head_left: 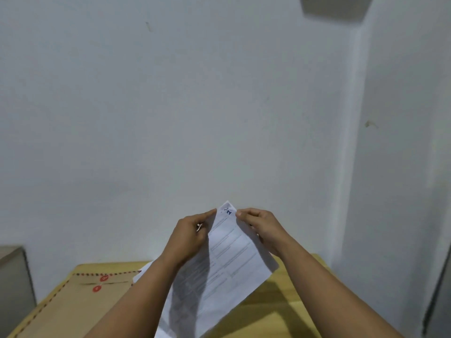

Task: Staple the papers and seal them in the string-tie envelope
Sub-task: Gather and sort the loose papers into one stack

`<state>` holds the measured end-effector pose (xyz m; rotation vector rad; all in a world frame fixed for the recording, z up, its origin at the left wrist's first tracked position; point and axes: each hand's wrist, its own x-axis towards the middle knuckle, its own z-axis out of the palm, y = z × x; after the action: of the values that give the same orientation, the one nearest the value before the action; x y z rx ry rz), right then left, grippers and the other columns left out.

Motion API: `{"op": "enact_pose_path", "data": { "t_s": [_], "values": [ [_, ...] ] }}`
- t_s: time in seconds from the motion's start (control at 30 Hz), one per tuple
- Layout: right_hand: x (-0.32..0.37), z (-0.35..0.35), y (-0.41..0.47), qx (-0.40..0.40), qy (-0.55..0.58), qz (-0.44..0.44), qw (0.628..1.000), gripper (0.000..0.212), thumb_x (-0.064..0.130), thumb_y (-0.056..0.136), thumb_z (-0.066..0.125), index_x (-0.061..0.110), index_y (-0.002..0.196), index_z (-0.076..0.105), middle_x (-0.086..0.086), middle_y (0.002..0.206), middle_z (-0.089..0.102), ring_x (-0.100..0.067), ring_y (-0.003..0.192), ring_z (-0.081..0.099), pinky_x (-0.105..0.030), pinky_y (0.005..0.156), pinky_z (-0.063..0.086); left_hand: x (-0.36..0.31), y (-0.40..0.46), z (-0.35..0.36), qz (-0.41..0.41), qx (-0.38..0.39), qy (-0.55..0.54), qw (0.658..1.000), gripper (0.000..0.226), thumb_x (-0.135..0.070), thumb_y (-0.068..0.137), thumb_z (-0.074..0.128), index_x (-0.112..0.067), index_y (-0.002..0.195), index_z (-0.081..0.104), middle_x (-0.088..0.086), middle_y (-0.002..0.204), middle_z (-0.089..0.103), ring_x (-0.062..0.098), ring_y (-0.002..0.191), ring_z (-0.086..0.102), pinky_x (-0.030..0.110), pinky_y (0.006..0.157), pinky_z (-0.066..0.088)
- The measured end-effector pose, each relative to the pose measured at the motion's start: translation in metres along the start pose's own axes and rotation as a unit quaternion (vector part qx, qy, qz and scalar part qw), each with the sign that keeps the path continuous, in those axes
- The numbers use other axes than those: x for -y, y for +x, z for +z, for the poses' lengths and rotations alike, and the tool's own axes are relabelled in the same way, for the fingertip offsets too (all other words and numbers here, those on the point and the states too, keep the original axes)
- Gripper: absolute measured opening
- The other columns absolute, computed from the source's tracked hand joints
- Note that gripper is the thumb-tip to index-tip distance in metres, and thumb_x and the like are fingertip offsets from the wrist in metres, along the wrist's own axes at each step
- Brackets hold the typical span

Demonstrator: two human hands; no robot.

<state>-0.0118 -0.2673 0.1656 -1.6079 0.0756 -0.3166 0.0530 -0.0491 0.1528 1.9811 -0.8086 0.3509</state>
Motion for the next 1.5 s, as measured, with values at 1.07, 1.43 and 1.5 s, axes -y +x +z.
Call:
{"op": "enact_pose_path", "data": {
  "t_s": [1.07, 1.43, 1.5],
  "values": [
    [-0.034, 0.049, 0.03, 0.013, -0.085, -0.058, 0.995, 0.024, 0.01, 0.096, 0.074, 0.012, 0.119, 0.079, -0.004, 0.095, 0.082, -0.014, 0.087, 0.079, -0.022, 0.075, 0.058, 0.059, -0.003, -0.03, -0.089, 0.006, 0.02, 0.996, 0.044, -0.014, 0.1, 0.052, -0.04, 0.134, 0.063, -0.009, 0.092, 0.074, 0.01, 0.067, 0.063, 0.02, 0.065, 0.052],
    [-0.162, 0.133, 0.123, 0.071, -0.224, 0.117, 0.965, 0.016, 0.022, 0.099, 0.07, 0.01, 0.108, 0.077, -0.006, 0.093, 0.076, -0.021, 0.082, 0.071, -0.039, 0.081, 0.06, 0.196, -0.051, -0.067, -0.193, -0.042, 0.026, 0.98, 0.05, -0.007, 0.099, 0.053, -0.05, 0.123, 0.06, -0.01, 0.088, 0.075, 0.005, 0.065, 0.06, 0.016, 0.062, 0.047],
    [-0.187, 0.144, 0.134, 0.085, -0.318, 0.133, 0.935, 0.036, 0.032, 0.09, 0.079, 0.014, 0.121, 0.073, -0.001, 0.104, 0.075, -0.019, 0.097, 0.073, -0.038, 0.093, 0.059, 0.217, -0.055, -0.075, -0.21, -0.046, 0.028, 0.976, 0.048, -0.008, 0.099, 0.054, -0.046, 0.126, 0.063, -0.015, 0.104, 0.076, -0.001, 0.081, 0.066, 0.021, 0.075, 0.053]
  ]
}}
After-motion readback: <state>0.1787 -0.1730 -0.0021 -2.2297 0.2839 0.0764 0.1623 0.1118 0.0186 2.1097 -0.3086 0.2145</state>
